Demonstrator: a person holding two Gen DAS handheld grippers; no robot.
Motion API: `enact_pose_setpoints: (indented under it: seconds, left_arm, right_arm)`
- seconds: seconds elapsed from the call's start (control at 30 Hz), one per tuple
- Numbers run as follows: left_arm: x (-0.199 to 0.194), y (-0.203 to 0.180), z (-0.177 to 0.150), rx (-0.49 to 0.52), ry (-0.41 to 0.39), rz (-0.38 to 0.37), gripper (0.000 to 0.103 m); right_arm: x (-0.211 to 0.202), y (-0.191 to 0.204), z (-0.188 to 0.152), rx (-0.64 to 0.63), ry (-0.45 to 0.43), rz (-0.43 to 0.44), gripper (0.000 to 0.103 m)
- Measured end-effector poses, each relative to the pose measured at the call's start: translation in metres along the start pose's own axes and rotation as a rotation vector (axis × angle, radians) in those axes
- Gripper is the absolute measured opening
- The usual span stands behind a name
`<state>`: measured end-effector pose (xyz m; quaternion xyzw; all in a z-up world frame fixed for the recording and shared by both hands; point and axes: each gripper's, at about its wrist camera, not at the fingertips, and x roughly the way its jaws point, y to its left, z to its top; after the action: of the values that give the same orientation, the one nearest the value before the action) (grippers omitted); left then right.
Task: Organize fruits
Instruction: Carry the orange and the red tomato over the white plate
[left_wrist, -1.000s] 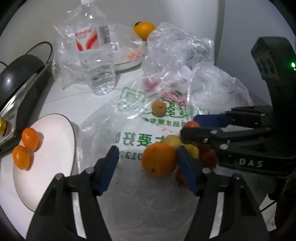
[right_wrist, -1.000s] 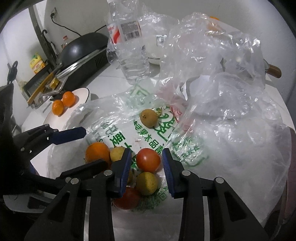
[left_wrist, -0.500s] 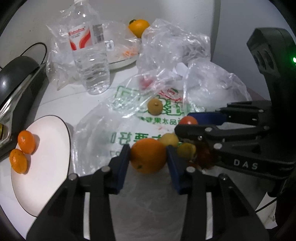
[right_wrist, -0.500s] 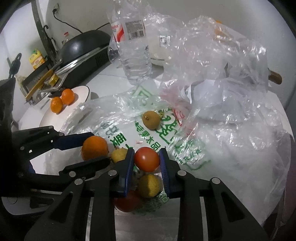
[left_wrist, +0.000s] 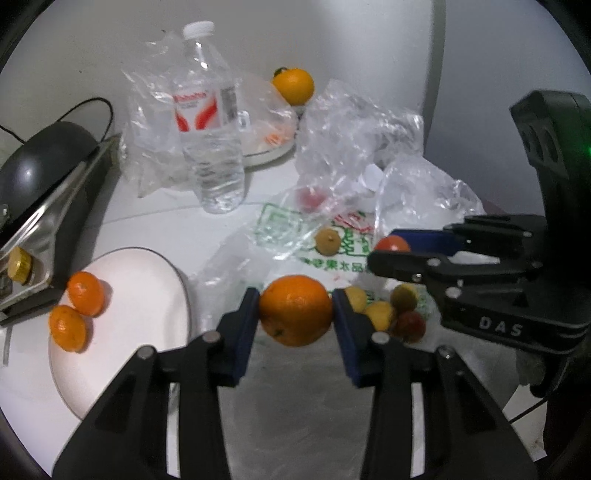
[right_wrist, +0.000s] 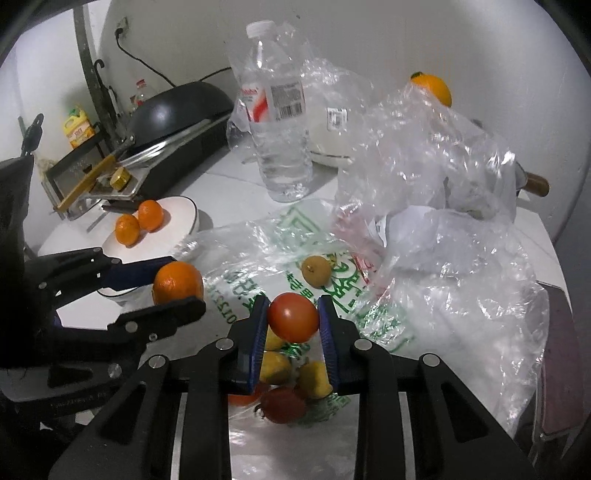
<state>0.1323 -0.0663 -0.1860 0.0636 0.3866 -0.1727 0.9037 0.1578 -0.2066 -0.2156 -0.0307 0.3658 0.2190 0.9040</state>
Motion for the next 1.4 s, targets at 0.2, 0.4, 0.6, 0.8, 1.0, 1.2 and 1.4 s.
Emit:
enact_pose_setpoints:
  seconds: [0.2,0.4,0.6,0.8,1.0,1.2,1.4]
  left_arm:
    - [-0.013,0.012,-0.004,-0.016,-0.021,0.023,0.041]
    - [-0.027,0.023,-0.010,-0.038,-0.044,0.050,0.041]
    - [-0.040,0.032,-0.015,-0.053,-0.060,0.076,0.041]
    - [-0.049,0.041,-0.022,-0.066,-0.062,0.099,0.041]
    - [-0.056,0.047,-0.028,-0.092,-0.079,0.119,0.041]
    - [-0.064,0.061,-0.037,-0.127,-0.089,0.145,0.041]
    - [-0.069,0.077,-0.044,-0.152,-0.088,0.173,0.041]
  right_arm:
    - [-0.008,0.013,0.003,-0.015,-0.021,0.002,0.029]
    - [-0.013,0.027,0.007,-0.032,-0.034,0.017,0.029]
    - [-0.016,0.042,0.009,-0.055,-0.048,0.044,0.029]
    - [-0.018,0.059,0.010,-0.076,-0.063,0.084,0.029]
    - [-0.014,0.070,0.010,-0.095,-0.057,0.107,0.029]
    - [-0.009,0.079,0.012,-0.108,-0.049,0.119,0.029]
    - [-0.005,0.092,0.016,-0.128,-0.042,0.135,0.029]
